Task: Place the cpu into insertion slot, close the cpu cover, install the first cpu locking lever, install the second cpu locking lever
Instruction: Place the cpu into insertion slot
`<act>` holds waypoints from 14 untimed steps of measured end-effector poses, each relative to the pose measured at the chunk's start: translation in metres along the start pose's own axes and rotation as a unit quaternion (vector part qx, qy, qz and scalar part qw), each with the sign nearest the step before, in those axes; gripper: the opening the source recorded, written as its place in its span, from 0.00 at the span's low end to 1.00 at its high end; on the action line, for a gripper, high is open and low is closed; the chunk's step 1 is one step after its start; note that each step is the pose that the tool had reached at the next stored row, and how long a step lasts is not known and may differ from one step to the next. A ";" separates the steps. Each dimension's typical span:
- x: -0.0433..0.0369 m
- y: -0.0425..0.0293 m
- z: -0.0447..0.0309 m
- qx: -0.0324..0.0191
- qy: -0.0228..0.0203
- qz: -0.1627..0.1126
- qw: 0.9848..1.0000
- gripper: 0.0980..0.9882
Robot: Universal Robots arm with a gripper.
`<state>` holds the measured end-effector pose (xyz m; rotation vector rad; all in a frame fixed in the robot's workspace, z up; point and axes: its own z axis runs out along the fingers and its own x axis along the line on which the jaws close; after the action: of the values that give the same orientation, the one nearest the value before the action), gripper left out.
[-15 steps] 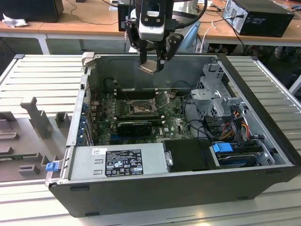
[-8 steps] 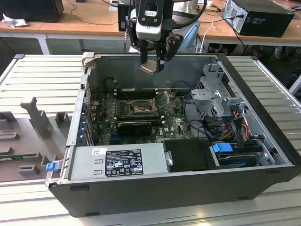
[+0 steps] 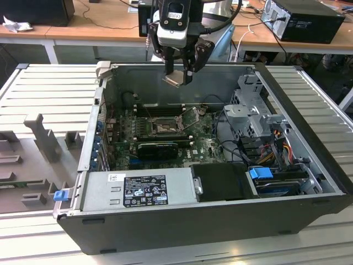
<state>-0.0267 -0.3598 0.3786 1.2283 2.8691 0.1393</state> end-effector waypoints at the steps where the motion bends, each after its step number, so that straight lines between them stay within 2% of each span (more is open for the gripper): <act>1: 0.0000 0.0000 0.0000 0.000 0.000 0.006 1.000 0.48; 14: 0.0000 0.0000 0.0000 -0.001 -0.005 0.051 0.999 0.48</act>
<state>-0.0267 -0.3598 0.3786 1.3730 2.7977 0.1374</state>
